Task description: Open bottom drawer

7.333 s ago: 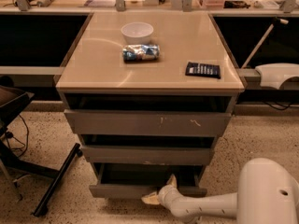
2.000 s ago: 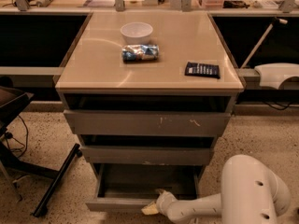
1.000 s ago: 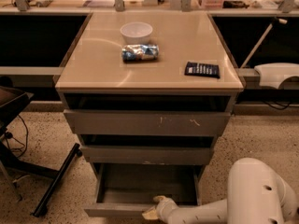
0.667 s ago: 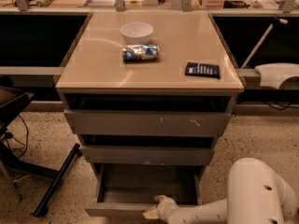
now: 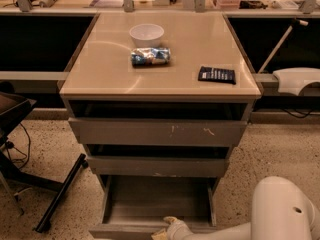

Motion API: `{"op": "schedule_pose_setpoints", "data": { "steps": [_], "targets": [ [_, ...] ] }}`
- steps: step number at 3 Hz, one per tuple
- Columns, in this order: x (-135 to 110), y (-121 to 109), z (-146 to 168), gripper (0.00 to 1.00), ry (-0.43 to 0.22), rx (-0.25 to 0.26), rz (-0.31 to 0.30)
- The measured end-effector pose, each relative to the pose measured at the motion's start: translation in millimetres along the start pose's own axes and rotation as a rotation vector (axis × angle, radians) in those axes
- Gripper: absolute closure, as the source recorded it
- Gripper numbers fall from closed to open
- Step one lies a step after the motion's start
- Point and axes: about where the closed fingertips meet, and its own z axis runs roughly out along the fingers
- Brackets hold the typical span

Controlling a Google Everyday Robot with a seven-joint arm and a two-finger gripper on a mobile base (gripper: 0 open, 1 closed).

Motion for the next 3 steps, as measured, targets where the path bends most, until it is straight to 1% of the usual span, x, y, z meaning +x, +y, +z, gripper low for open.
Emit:
{"op": "schedule_pose_setpoints", "data": {
  "steps": [1, 2, 3],
  "targets": [
    [0.0, 0.0, -0.1, 1.00, 0.000, 0.000, 0.000],
    [11.6, 5.2, -21.8, 1.00, -0.014, 0.006, 0.008],
    [25.3, 18.4, -48.3, 1.00, -0.030, 0.020, 0.006]
  ]
}}
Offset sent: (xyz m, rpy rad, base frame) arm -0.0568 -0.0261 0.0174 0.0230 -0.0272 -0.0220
